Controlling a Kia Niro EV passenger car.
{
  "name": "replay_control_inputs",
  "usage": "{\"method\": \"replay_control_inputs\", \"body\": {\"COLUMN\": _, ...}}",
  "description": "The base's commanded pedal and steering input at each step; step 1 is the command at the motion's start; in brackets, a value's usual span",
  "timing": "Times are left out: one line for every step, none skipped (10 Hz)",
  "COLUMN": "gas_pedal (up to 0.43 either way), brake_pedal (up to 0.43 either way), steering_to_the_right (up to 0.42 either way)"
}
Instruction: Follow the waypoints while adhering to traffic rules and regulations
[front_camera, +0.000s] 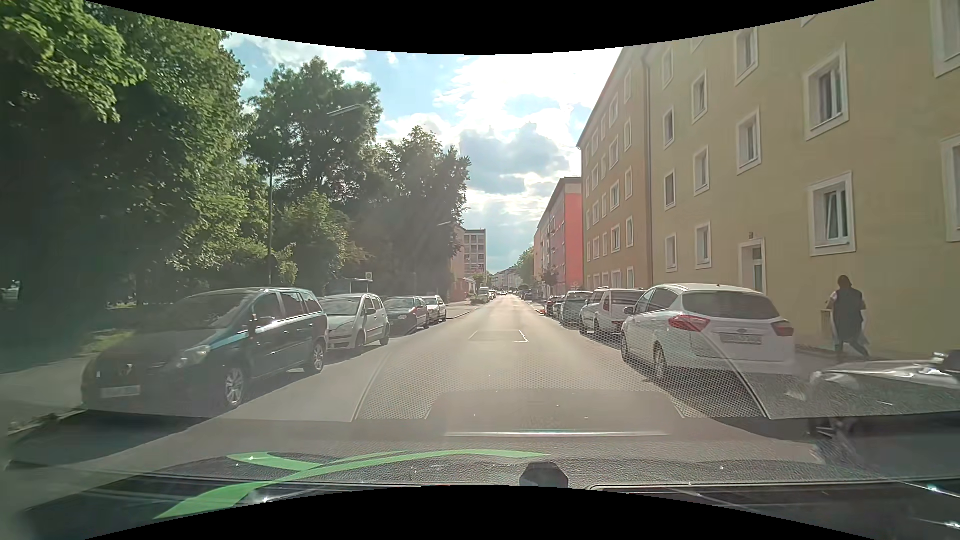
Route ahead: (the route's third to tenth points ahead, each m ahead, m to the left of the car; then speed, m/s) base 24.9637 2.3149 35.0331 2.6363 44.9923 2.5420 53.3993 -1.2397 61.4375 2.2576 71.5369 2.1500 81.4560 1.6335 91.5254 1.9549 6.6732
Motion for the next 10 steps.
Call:
{"method": "replay_control_inputs", "body": {"gas_pedal": 0.098, "brake_pedal": 0.000, "steering_to_the_right": -0.002}}
{"method": "replay_control_inputs", "body": {"gas_pedal": 0.098, "brake_pedal": 0.000, "steering_to_the_right": -0.002}}
{"method": "replay_control_inputs", "body": {"gas_pedal": 0.098, "brake_pedal": 0.000, "steering_to_the_right": -0.002}}
{"method": "replay_control_inputs", "body": {"gas_pedal": 0.098, "brake_pedal": 0.000, "steering_to_the_right": -0.002}}
{"method": "replay_control_inputs", "body": {"gas_pedal": 0.098, "brake_pedal": 0.000, "steering_to_the_right": -0.001}}
{"method": "replay_control_inputs", "body": {"gas_pedal": 0.098, "brake_pedal": 0.000, "steering_to_the_right": 0.001}}
{"method": "replay_control_inputs", "body": {"gas_pedal": 0.098, "brake_pedal": 0.000, "steering_to_the_right": 0.003}}
{"method": "replay_control_inputs", "body": {"gas_pedal": 0.098, "brake_pedal": 0.000, "steering_to_the_right": 0.003}}
{"method": "replay_control_inputs", "body": {"gas_pedal": 0.098, "brake_pedal": 0.000, "steering_to_the_right": 0.004}}
{"method": "replay_control_inputs", "body": {"gas_pedal": 0.098, "brake_pedal": 0.000, "steering_to_the_right": 0.003}}
